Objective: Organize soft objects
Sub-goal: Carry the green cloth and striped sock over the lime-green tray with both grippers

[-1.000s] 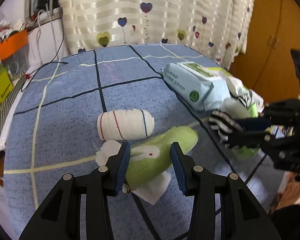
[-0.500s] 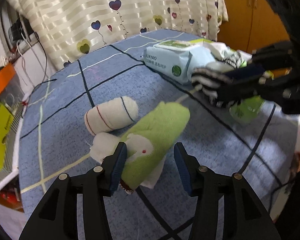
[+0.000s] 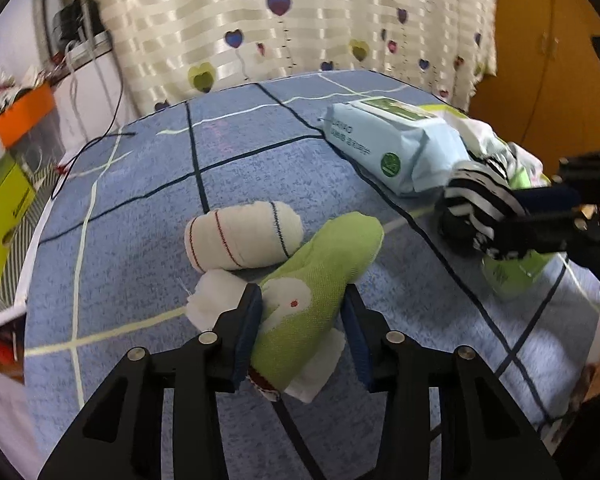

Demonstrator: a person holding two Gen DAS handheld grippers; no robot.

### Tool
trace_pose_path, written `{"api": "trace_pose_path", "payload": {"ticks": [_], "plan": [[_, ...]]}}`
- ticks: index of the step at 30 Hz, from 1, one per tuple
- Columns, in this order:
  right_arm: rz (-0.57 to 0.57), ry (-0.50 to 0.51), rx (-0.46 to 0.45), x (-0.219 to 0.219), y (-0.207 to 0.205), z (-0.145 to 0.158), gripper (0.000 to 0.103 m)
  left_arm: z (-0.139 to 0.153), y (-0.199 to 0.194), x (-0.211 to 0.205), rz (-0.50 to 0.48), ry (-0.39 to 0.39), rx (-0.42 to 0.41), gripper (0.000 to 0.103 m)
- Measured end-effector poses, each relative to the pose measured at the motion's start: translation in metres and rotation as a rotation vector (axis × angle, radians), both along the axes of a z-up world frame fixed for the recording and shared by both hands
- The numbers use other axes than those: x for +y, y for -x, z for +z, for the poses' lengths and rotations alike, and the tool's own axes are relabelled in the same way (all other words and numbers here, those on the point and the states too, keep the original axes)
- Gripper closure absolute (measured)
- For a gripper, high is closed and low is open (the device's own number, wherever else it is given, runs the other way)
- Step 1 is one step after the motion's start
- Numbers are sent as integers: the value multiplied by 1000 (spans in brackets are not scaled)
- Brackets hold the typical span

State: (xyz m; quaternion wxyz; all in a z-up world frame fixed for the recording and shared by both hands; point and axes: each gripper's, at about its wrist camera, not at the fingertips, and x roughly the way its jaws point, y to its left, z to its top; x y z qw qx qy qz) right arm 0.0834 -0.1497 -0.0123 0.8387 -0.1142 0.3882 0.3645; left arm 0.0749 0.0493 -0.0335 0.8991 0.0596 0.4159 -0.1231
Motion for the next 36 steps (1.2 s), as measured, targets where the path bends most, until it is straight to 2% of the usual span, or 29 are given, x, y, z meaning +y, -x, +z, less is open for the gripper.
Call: {"api": "trace_pose_path", "payload": {"ticks": [6, 13, 17, 24, 36], "plan": [[-5, -27, -21, -5, 2, 6, 87, 9, 9, 2, 58, 90, -30, 76], [-15, -46, -37, -12, 9, 14, 87, 19, 25, 7, 140, 222, -52, 79], [-19, -54, -49, -17, 14, 19, 87, 27, 35, 5, 151, 278, -68, 79], [-43, -69, -72, -34, 22, 29, 87, 45, 48, -8, 152, 322, -100, 79], [-102, -97, -99, -66, 27, 37, 87, 64, 48, -39, 113, 333, -123, 79]]}}
